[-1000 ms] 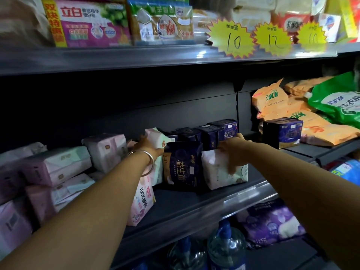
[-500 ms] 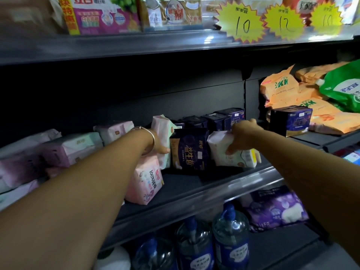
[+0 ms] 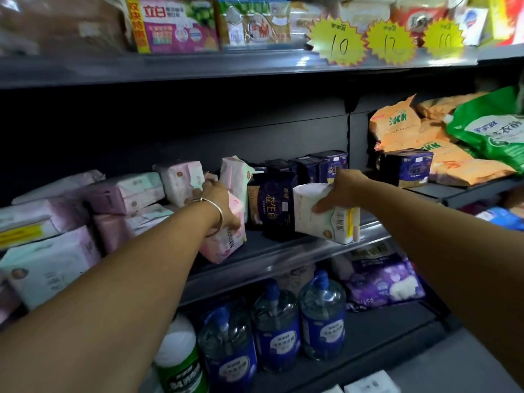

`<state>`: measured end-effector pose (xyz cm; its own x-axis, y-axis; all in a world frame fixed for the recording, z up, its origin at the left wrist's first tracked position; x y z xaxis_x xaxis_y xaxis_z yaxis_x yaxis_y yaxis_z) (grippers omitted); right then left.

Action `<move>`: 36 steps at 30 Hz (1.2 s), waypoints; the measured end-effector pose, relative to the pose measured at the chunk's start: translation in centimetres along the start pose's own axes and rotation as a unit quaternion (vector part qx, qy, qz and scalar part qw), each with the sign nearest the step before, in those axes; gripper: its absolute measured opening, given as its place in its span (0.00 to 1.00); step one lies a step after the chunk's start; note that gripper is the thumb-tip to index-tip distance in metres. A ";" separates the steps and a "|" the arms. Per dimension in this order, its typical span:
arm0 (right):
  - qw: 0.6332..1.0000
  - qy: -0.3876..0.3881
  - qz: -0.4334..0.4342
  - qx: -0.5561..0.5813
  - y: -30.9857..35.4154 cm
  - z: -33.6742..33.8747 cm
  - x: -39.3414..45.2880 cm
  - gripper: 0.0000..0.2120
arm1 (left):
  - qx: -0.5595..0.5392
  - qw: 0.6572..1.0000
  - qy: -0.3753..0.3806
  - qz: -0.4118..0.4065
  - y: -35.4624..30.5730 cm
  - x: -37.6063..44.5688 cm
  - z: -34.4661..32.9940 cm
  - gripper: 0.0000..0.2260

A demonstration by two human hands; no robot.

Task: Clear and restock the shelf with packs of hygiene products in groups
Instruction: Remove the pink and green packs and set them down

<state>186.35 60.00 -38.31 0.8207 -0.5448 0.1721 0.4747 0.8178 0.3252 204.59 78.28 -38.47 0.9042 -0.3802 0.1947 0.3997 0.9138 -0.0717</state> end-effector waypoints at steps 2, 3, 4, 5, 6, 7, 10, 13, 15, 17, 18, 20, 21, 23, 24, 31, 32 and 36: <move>0.999 0.005 0.008 0.035 0.5 -0.2 -0.2 0.28 | -0.048 0.999 -0.013 0.001 0.7 0.3 0.4 0.46; 0.998 0.009 0.013 0.064 0.9 -0.3 -0.2 0.26 | -0.081 0.997 -0.018 0.000 1.0 0.5 0.6 0.46; 0.996 0.012 0.018 0.091 1.4 -0.4 -0.3 0.25 | -0.112 0.993 -0.023 -0.005 1.3 0.6 0.8 0.45; 0.994 0.012 0.023 0.109 2.0 -0.5 -0.3 0.24 | -0.133 0.991 -0.022 -0.007 1.6 0.7 0.8 0.44; 0.992 0.012 0.027 0.120 2.6 -0.5 -0.3 0.23 | -0.139 0.990 -0.017 -0.008 1.7 0.8 0.6 0.42; 0.992 0.012 0.033 0.122 3.2 -0.6 -0.2 0.22 | -0.126 0.992 -0.011 -0.011 1.8 0.8 0.1 0.39; 0.994 0.014 0.050 0.099 4.9 -1.4 0.5 0.23 | -0.057 0.998 -0.003 -0.037 1.3 0.3 -1.5 0.31; 0.994 0.013 0.064 0.091 6.3 -2.5 1.1 0.24 | -0.062 0.997 0.000 -0.055 1.2 -0.1 -1.8 0.27; 0.993 0.006 0.070 0.094 7.1 -2.9 1.3 0.24 | -0.092 0.993 -0.014 -0.069 1.6 -0.7 -0.6 0.19; 0.993 -0.002 0.078 0.089 8.0 -2.9 1.6 0.24 | -0.098 0.991 -0.064 -0.069 2.8 -1.3 1.0 0.17; 0.993 -0.006 0.081 0.088 8.3 -2.8 1.8 0.24 | -0.094 0.989 -0.098 -0.055 3.8 -1.4 1.9 0.16; 0.993 -0.020 0.086 0.078 8.9 -2.3 1.9 0.23 | -0.084 0.985 -0.152 -0.019 6.2 -1.6 3.3 0.15; 0.993 -0.033 0.089 0.062 9.2 -1.8 1.9 0.24 | -0.077 0.983 -0.169 -0.001 7.3 -1.6 3.9 0.16; 0.992 -0.075 0.097 0.026 9.7 -0.5 1.9 0.28 | -0.066 0.978 -0.196 0.035 9.4 -1.6 4.8 0.19; 0.990 -0.099 0.100 0.017 10.0 0.2 1.9 0.30 | -0.064 0.976 -0.203 0.053 10.2 -1.6 5.1 0.20; 0.971 -0.196 0.133 -0.022 12.8 3.7 2.1 0.32 | -0.065 0.986 -0.153 0.006 9.4 0.2 5.0 0.31; 0.969 -0.203 0.139 -0.022 13.1 3.9 2.3 0.32 | -0.068 0.987 -0.145 -0.012 8.7 0.7 5.1 0.34; 0.965 -0.195 0.173 -0.022 14.3 3.5 3.9 0.33 | 0.004 0.992 -0.109 -0.066 6.4 3.1 4.5 0.40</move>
<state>195.24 68.88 -29.72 0.7548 -0.2579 0.6031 0.2132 0.9660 0.1462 209.29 83.60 -33.89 0.7896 -0.4583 0.4081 0.5111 0.8592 -0.0240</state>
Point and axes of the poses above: each hand's wrist, its own x-axis towards the middle knuckle, its own z-axis out of the back of the hand, y = z × x, the point moved 9 cm from there along x, towards the middle knuckle, and after that the axes turned 15 degrees about z, right-handed, at the moved point
